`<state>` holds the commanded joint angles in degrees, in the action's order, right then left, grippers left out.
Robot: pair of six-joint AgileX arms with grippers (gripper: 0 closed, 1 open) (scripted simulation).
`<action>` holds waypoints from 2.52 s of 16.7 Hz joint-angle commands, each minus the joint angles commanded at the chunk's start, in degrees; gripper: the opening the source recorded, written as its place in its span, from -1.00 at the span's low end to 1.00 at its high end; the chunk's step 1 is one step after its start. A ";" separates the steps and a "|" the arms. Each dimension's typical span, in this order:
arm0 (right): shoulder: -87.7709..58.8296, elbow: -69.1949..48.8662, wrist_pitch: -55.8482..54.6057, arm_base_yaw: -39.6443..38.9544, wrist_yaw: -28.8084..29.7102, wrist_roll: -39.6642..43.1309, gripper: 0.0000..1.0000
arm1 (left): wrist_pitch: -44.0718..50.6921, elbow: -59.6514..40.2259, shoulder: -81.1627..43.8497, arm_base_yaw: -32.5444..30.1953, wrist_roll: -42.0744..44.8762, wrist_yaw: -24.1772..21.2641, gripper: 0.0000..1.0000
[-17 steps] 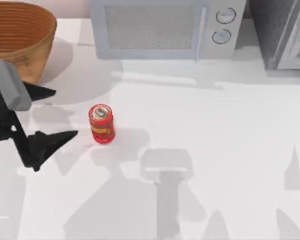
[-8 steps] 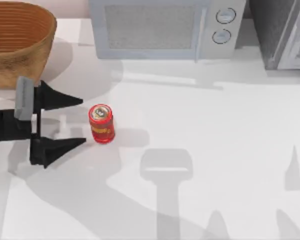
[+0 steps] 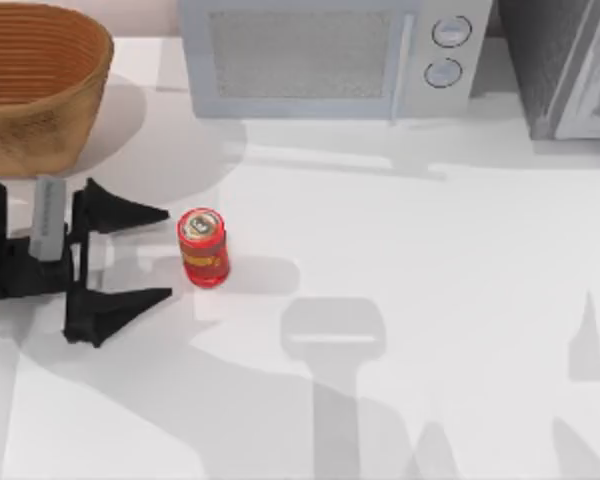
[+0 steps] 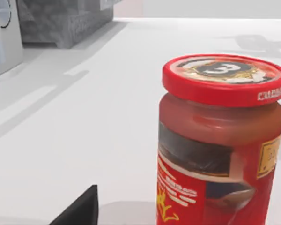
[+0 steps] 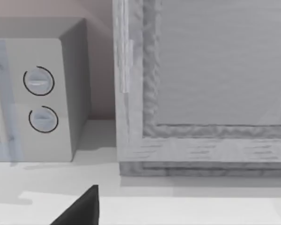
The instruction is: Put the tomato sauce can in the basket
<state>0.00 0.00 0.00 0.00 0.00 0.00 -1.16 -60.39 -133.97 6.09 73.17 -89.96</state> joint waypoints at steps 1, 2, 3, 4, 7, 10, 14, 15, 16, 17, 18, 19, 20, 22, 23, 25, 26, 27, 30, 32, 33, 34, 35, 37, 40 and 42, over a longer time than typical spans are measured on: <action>0.00 0.00 0.00 0.00 0.00 0.00 1.00 | 0.00 0.00 0.00 0.00 0.00 0.00 1.00; 0.00 0.00 0.00 0.00 0.00 0.00 1.00 | 0.10 0.21 0.16 -0.32 -0.05 0.14 1.00; 0.00 0.00 0.00 0.00 0.00 0.00 1.00 | 0.03 0.20 0.14 -0.32 -0.11 0.14 1.00; 0.00 0.00 0.00 0.00 0.00 0.00 1.00 | -0.61 0.11 -0.05 -0.29 -0.61 0.14 1.00; 0.00 0.00 0.00 0.00 0.00 0.00 1.00 | -6.15 -0.35 -1.53 -0.14 -5.01 0.03 1.00; 0.00 0.00 0.00 0.00 0.00 0.00 1.00 | -17.21 -0.38 -3.96 -0.05 -13.61 -0.15 1.00; 0.00 0.00 0.00 0.00 0.00 0.00 1.00 | -38.33 1.01 -7.52 -0.26 -29.78 -0.15 1.00; 0.00 0.00 0.00 0.00 0.00 0.00 1.00 | -44.09 1.58 -8.26 -0.52 -34.25 0.06 1.00; 0.00 0.00 0.00 0.00 0.00 0.00 1.00 | -49.81 2.21 -8.88 -0.92 -38.74 0.42 1.00; 0.00 0.00 0.00 0.00 0.00 0.00 1.00 | -55.38 2.87 -9.39 -1.49 -43.16 0.94 1.00; 0.00 0.00 0.00 0.00 0.00 0.00 1.00 | -60.72 3.54 -9.78 -2.25 -47.44 1.67 1.00; 0.00 0.00 0.00 0.00 0.00 0.00 1.00 | -65.72 4.20 -10.05 -3.18 -51.49 2.59 1.00; 0.00 0.00 0.00 0.00 0.00 0.00 1.00 | -70.22 4.83 -10.17 -4.31 -55.20 3.69 1.00; 0.00 0.00 0.00 0.00 0.00 0.00 1.00 | -77.53 5.91 -10.10 -6.87 -61.45 6.17 1.00; 0.00 0.00 0.00 0.00 0.00 0.00 1.00 | -80.30 6.34 -9.97 -8.16 -63.89 7.44 1.00; 0.00 0.00 0.00 0.00 0.00 0.00 1.00 | -84.01 6.99 -9.64 -10.34 -67.30 9.61 1.00; 0.00 0.00 0.00 0.00 0.00 0.00 1.00 | -84.90 7.17 -9.55 -10.99 -68.15 10.26 1.00; 0.00 0.00 0.00 0.00 0.00 0.00 1.00 | -85.21 7.24 -9.51 -11.24 -68.43 10.50 1.00; 0.00 0.00 0.00 0.00 0.00 0.00 1.00 | -85.21 7.24 -9.51 -11.24 -68.43 10.50 1.00; 0.00 0.00 0.00 0.00 0.00 0.00 1.00 | -85.21 7.24 -9.51 -11.24 -68.43 10.50 0.85; 0.00 0.00 0.00 0.00 0.00 0.00 1.00 | -85.21 7.24 -9.51 -11.24 -68.43 10.50 0.70; 0.00 0.00 0.00 0.00 0.00 0.00 1.00 | -85.21 7.24 -9.51 -11.24 -68.43 10.50 0.55; 0.00 0.00 0.00 0.00 0.00 0.00 1.00 | -85.21 7.24 -9.51 -11.24 -68.43 10.50 0.40; 0.00 0.00 0.00 0.00 0.00 0.00 1.00 | -85.21 7.24 -9.51 -11.24 -68.43 10.50 0.10; 0.00 0.00 0.00 0.00 0.00 0.00 1.00 | -85.21 7.24 -9.51 -11.24 -68.43 10.50 -0.36; 0.00 0.00 0.00 0.00 0.00 0.00 1.00 | -85.21 7.24 -9.51 -11.24 -68.43 10.50 -0.66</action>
<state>0.00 0.00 0.00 0.00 0.00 0.00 -86.37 -53.15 -143.48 -5.14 4.74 -79.46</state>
